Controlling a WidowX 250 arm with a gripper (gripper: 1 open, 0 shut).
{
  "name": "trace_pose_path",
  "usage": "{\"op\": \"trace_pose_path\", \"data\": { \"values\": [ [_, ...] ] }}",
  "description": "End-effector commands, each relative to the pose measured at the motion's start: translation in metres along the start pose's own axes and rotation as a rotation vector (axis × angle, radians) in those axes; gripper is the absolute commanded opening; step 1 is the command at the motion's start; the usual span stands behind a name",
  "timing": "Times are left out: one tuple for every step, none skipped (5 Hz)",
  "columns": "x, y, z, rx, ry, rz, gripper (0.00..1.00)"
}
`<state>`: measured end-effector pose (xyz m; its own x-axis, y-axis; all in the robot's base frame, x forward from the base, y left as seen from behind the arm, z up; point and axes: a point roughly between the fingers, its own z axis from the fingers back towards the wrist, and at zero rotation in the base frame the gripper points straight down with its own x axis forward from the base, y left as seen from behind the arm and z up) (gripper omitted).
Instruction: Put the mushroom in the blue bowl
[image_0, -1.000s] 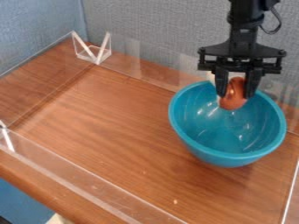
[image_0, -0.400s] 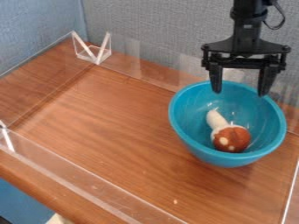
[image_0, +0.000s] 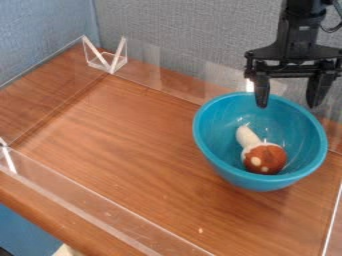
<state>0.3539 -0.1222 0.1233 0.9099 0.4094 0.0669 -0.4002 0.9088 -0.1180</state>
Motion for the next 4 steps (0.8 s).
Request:
{"op": "trace_pose_path", "data": {
  "values": [
    [0.013, 0.002, 0.018, -0.027, -0.031, -0.053, 1.0],
    [0.017, 0.007, 0.023, -0.015, -0.018, -0.077, 1.0],
    [0.021, 0.019, 0.03, 0.009, 0.0, -0.103, 1.0],
    [0.018, 0.03, 0.032, 0.04, 0.023, -0.062, 1.0]
  ]
}}
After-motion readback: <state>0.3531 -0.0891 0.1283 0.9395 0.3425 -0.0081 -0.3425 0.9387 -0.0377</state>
